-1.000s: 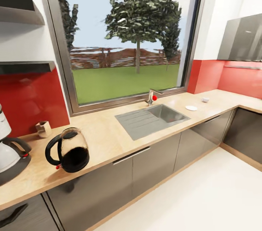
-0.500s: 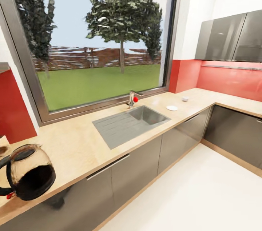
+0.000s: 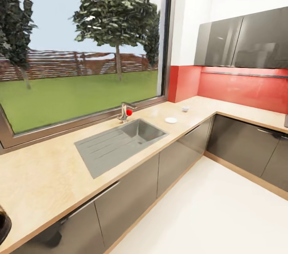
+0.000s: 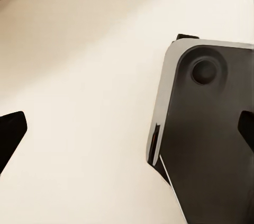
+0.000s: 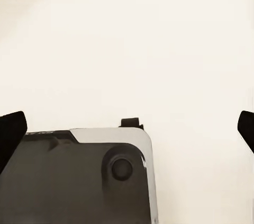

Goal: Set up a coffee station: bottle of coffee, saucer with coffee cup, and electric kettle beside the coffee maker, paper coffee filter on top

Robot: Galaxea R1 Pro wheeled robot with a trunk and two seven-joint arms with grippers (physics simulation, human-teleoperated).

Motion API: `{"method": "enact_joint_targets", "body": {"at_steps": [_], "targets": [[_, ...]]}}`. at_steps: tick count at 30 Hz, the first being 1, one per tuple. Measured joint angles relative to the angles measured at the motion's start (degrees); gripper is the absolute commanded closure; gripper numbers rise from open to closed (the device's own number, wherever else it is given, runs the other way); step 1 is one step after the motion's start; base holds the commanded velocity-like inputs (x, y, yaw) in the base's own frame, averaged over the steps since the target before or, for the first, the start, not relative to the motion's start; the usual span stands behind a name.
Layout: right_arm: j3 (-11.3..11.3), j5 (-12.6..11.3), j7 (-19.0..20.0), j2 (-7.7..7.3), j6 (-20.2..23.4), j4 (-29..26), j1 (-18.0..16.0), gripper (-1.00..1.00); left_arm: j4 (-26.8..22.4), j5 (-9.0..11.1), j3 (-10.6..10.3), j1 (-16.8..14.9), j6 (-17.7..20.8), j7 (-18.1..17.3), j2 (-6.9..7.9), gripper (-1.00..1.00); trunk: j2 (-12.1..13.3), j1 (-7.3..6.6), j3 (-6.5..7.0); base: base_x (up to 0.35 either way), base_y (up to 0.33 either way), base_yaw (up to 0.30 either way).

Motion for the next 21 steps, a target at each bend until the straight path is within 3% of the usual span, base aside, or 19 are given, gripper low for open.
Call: {"method": "enact_joint_targets", "body": {"at_steps": [21], "targets": [[-0.02, 0.0, -0.05, -0.08, -0.02, 0.06, 0.0, -1.0, 0.01, 0.0, 0.01, 0.02, -0.02, -0.29, -0.01, -1.0, 0.0, 0.01, 0.01, 0.242, -0.185, -0.252]]}}
